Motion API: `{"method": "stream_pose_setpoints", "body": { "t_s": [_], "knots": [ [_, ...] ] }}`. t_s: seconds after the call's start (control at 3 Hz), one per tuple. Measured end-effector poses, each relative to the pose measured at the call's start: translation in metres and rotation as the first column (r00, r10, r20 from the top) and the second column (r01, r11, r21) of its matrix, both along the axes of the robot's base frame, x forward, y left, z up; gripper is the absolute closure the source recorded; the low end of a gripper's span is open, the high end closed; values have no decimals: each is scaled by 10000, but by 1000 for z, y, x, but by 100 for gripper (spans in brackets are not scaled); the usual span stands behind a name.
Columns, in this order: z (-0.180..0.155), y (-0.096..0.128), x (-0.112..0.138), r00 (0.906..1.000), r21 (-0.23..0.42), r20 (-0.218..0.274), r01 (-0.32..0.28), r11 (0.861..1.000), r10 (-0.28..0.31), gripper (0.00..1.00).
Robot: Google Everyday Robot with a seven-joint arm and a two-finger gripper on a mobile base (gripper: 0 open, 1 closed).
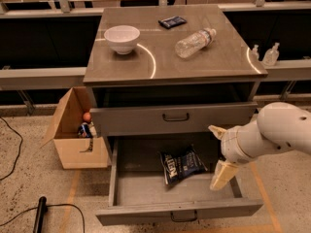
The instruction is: Pick blue chip bag from middle drawer and place on counter
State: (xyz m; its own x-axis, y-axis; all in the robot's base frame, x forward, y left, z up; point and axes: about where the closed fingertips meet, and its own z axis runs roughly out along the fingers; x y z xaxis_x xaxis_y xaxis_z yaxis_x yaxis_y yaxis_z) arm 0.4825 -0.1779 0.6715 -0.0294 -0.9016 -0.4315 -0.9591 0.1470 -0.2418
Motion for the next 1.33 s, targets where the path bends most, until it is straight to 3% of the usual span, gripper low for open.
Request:
{"method": "stream_pose_setpoints", "body": {
  "t_s": [0.33, 0.67, 1.33],
  "knots": [
    [-44, -9, 10, 9970, 230, -73, 767, 9968, -766, 0],
    [-94, -14, 27, 9937, 636, -143, 1121, 9917, -1114, 0],
    [-168, -8, 69, 9894, 2021, -241, 1448, 9686, -1429, 0]
  ]
}}
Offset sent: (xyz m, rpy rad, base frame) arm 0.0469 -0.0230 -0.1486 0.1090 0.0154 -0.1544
